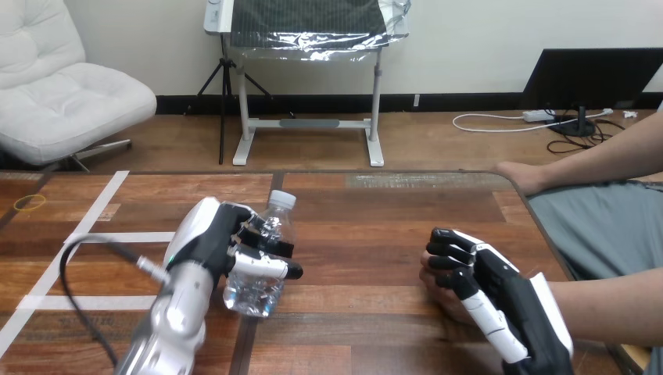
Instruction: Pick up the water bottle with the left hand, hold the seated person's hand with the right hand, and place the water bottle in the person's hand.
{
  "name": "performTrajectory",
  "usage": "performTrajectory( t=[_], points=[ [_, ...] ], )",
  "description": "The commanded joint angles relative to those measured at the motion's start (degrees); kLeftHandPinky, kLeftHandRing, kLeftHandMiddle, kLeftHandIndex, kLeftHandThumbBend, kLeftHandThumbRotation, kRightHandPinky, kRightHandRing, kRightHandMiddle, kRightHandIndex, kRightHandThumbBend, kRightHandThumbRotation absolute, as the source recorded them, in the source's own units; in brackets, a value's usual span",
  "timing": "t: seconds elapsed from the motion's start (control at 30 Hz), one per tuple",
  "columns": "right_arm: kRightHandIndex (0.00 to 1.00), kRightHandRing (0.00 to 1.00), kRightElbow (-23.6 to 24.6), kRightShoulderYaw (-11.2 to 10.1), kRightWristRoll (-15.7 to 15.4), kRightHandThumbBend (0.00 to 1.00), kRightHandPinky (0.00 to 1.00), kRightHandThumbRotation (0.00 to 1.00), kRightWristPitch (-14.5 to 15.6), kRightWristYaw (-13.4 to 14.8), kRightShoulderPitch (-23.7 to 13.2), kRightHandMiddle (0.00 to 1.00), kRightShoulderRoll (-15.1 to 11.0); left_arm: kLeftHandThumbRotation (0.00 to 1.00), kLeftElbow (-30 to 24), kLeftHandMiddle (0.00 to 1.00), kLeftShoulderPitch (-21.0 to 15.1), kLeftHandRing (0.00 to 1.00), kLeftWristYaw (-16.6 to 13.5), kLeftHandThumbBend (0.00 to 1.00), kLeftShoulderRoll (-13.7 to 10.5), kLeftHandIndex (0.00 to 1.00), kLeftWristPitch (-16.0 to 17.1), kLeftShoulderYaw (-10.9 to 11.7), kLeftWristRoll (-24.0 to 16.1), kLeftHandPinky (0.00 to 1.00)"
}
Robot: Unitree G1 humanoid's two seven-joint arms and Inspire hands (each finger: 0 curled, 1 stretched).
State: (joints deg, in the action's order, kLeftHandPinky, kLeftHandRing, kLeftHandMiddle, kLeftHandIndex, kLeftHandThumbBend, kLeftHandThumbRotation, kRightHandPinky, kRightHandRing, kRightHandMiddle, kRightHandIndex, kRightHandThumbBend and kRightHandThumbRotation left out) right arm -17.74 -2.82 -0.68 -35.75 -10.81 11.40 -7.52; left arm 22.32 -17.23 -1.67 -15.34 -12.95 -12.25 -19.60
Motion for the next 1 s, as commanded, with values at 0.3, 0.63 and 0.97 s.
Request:
performTrajectory(
  t=[0.3, 0.63, 0.97],
  points=[
    [0.8, 0.81, 1.6, -6.7, -2.6, 0.76, 0.76, 0.8, -4.5, 2.7, -10.0, 0.82, -10.9, 0.0, -24.0, 0.4, 8.7, 0.34, -4.9, 0.66, 2.9, 0.44, 10.7, 11.5, 9.4, 0.26],
    [0.82, 0.82, -0.3, -8.7, -2.1, 0.82, 0.75, 0.76, -4.3, 3.0, -12.0, 0.83, -14.8, 0.0, -26.0, 0.4, 11.6, 0.34, -5.1, 0.65, 3.3, 0.44, 12.5, 12.2, 10.7, 0.27],
    [0.83, 0.83, -0.7, -10.8, 0.7, 0.82, 0.76, 0.71, -2.2, 3.0, -13.1, 0.84, -16.8, 0.0, -25.2, 0.39, 13.0, 0.33, -5.1, 0.64, 3.9, 0.43, 14.2, 12.9, 11.6, 0.26]
  ],
)
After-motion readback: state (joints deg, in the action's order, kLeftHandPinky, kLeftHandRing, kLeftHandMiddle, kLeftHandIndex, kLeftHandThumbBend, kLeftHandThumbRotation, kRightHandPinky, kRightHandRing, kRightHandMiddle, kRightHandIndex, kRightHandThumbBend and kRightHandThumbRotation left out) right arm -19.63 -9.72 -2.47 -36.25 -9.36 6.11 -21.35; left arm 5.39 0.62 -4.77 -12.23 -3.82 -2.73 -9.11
